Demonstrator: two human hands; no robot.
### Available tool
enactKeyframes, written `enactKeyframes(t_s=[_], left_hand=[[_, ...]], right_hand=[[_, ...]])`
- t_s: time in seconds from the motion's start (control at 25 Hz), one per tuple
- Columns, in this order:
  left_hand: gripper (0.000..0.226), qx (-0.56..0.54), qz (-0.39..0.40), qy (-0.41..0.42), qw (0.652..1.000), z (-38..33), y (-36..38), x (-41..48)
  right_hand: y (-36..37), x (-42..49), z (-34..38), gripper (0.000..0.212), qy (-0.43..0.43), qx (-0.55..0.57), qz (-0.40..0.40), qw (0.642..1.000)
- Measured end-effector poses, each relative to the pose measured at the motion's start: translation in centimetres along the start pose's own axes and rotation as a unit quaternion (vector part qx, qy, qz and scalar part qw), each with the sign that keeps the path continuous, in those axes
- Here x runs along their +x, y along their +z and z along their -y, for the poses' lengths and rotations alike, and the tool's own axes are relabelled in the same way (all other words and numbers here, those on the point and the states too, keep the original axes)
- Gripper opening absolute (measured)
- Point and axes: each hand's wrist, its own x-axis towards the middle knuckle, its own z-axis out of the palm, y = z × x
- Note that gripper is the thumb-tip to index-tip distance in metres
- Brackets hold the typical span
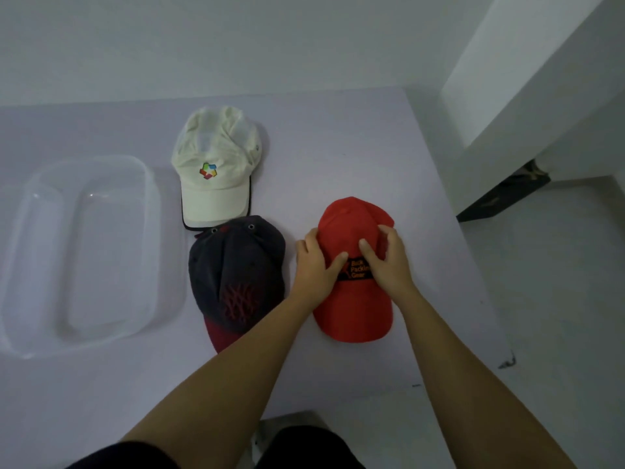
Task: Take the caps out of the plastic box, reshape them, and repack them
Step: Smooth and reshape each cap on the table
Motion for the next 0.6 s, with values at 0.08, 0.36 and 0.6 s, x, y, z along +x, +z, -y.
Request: enactKeyframes(t_s=[0.08, 0.36, 0.6], left_hand=[[0.072, 0.023, -0.009, -0.008, 1.000, 0.1, 0.4, 0.5], [0.057, 0.078, -0.092, 0.112, 0.986, -0.5, -3.9, -4.4], [0.051, 0.145, -0.207, 0.097, 0.963, 9.9, -8.5, -11.5]], right_hand=[[0.3, 0.7, -0.2, 0.056, 0.009, 0.002, 0.019, 1.000], [2.0, -4.6, 3.6, 0.042, -0.160, -0.076, -0.092, 0.980], [8.8, -14.2, 2.4, 0.093, -0.184, -0.158, 0.266, 0.933]])
